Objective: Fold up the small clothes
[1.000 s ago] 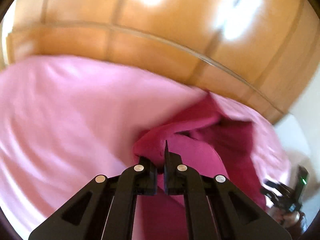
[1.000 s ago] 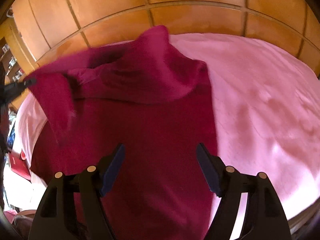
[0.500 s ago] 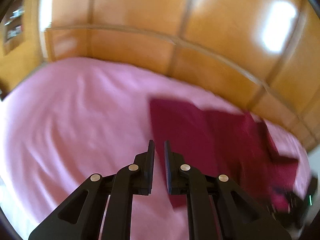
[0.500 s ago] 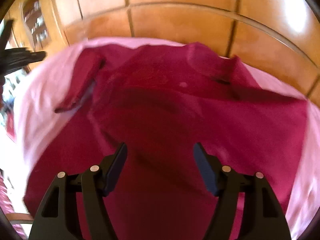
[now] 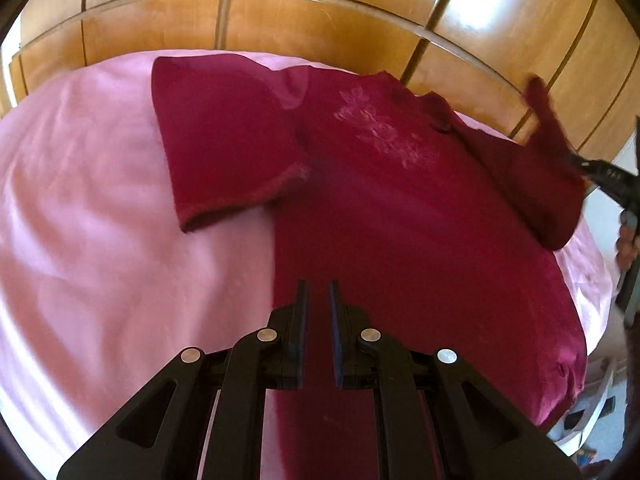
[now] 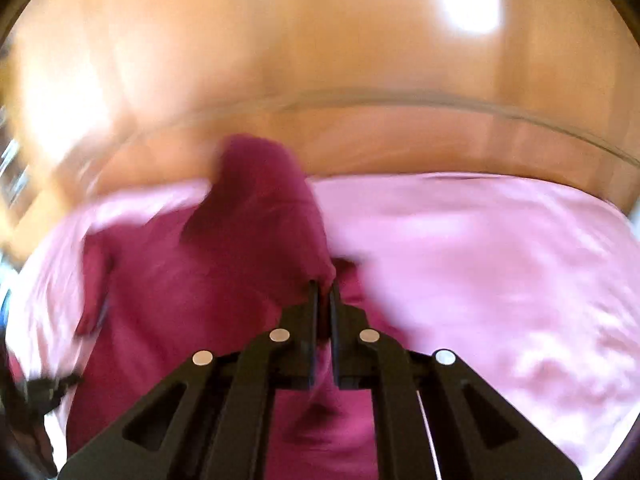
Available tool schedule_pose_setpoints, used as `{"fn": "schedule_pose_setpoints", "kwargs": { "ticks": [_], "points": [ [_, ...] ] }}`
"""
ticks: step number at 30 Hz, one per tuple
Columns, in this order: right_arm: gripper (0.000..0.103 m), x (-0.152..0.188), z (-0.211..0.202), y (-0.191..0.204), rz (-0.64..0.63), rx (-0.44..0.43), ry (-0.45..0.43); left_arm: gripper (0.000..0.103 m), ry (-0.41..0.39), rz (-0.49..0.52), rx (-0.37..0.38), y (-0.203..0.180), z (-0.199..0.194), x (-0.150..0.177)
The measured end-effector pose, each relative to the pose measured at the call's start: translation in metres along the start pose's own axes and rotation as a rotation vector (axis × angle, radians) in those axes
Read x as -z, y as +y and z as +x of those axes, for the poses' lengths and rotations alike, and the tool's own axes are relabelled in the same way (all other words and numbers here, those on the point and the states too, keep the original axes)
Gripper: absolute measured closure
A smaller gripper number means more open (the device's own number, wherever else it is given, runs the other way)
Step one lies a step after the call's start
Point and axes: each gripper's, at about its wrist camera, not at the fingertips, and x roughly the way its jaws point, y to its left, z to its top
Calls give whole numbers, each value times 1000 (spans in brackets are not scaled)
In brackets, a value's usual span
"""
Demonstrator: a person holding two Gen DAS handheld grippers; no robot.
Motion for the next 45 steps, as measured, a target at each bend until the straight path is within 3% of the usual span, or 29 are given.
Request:
{"fn": "schedule_pose_setpoints", "kwargs": {
  "ticks": [2,7,8,10,11,12,14,18,23,27,30,33,35,37,41,43,45],
  "points": [
    [99,-14,-13,-64,131,114,-35,95,8,-3,6,-3,-2,3],
    [98,-33,-24,-194,409,272,-62,95,28,-24,-10,-4,4,10],
    [92,-35,-22,-209,447,261,-63,95,29,-35,-10,-4,3,11],
    [46,-35,-15,-237,540,294,-70,95,28,-51,-31,-2,2,11],
    [18,-30,-15,-244,582,310,-95,94,23,-50,-45,0,2,10],
    [17,-25,-19,-249,605,313,-114,86,19,-54,-57,1,0,11],
    [17,-13,-20,-248,612,297,-93,42,1,-91,-56,10,-4,9],
    [16,19,-20,-222,576,189,-34,38,-36,-209,-48,40,-12,-2],
    [15,51,-7,-130,392,-1,48,38,-81,-311,-31,70,-16,-23],
    [12,65,17,-36,218,-93,93,38,-92,-285,-73,72,-1,-42],
    [12,76,43,14,176,-163,154,38,-54,-232,-124,69,21,-50],
    [11,88,64,50,114,-149,186,39,-28,-178,-201,70,46,-55],
    [10,101,76,64,51,-79,169,74,-37,-188,-202,80,54,-57],
    [9,110,79,72,-10,-38,139,95,-44,-193,-152,88,47,-62],
    [6,112,83,76,-16,-39,143,97,-109,-118,-167,108,2,-75],
    [4,113,87,78,-33,-26,148,97,-131,-83,-211,127,-22,-85],
    [3,113,86,85,-53,-9,152,97,-145,-28,-308,155,-47,-101]
  ]
}}
